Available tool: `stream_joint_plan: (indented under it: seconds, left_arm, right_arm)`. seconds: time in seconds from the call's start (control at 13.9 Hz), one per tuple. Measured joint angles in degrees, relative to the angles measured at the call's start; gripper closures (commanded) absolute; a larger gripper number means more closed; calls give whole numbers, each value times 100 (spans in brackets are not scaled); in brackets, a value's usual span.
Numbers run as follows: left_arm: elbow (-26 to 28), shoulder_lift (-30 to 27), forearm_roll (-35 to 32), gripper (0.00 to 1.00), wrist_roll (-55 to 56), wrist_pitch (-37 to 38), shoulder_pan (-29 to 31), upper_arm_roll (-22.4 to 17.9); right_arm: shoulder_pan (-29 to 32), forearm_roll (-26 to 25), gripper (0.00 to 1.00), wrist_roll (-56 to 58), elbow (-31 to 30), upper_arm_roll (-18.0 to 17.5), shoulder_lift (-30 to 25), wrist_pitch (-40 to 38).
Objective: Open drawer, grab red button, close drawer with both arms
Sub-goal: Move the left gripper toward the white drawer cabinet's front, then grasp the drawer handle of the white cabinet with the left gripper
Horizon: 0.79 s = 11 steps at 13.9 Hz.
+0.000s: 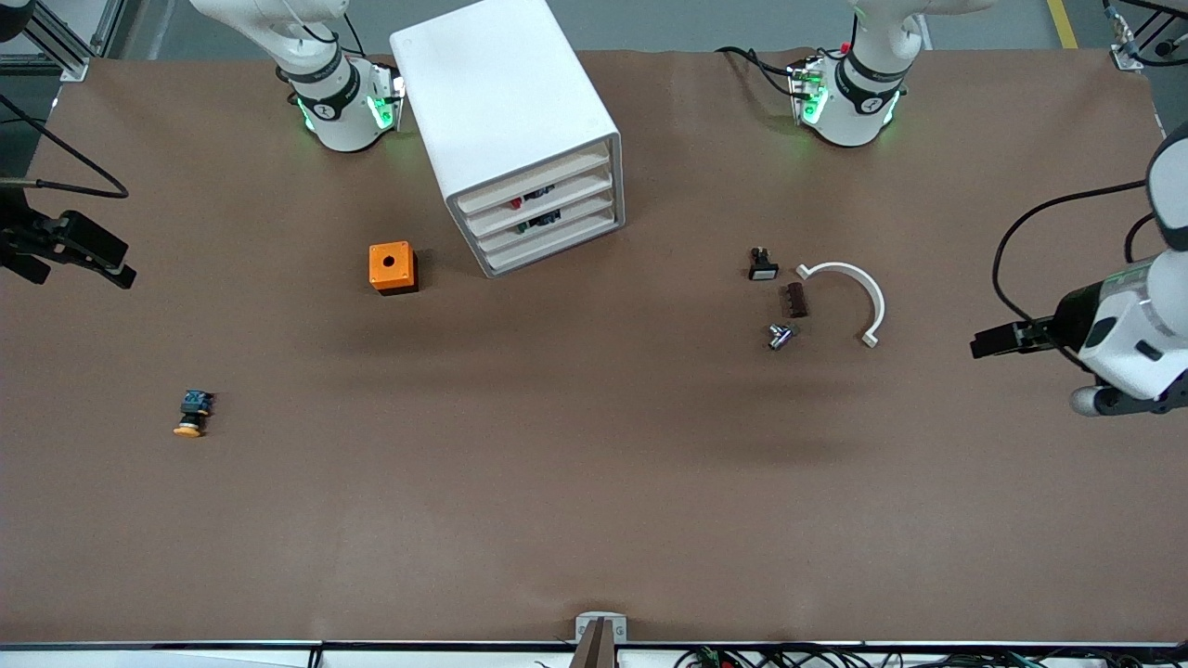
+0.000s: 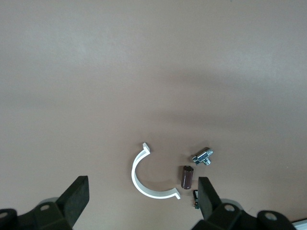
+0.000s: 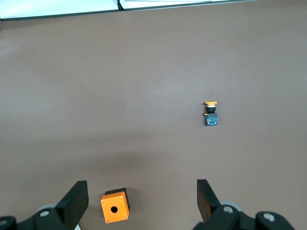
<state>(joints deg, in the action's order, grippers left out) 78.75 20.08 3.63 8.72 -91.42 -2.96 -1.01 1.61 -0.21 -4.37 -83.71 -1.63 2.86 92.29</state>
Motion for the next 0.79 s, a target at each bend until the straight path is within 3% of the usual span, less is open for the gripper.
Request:
stream_joint_plan:
  seconds: [0.36, 0.79]
  left_arm:
    - [1, 247, 333, 0, 1317, 506, -535, 25]
    - [5, 745, 2056, 0, 4558, 812, -1050, 43]
  right_arm:
    - [-1, 0, 0, 2, -1, -2, 0, -6]
    - [-58, -4, 0, 4, -3, -9, 1, -85]
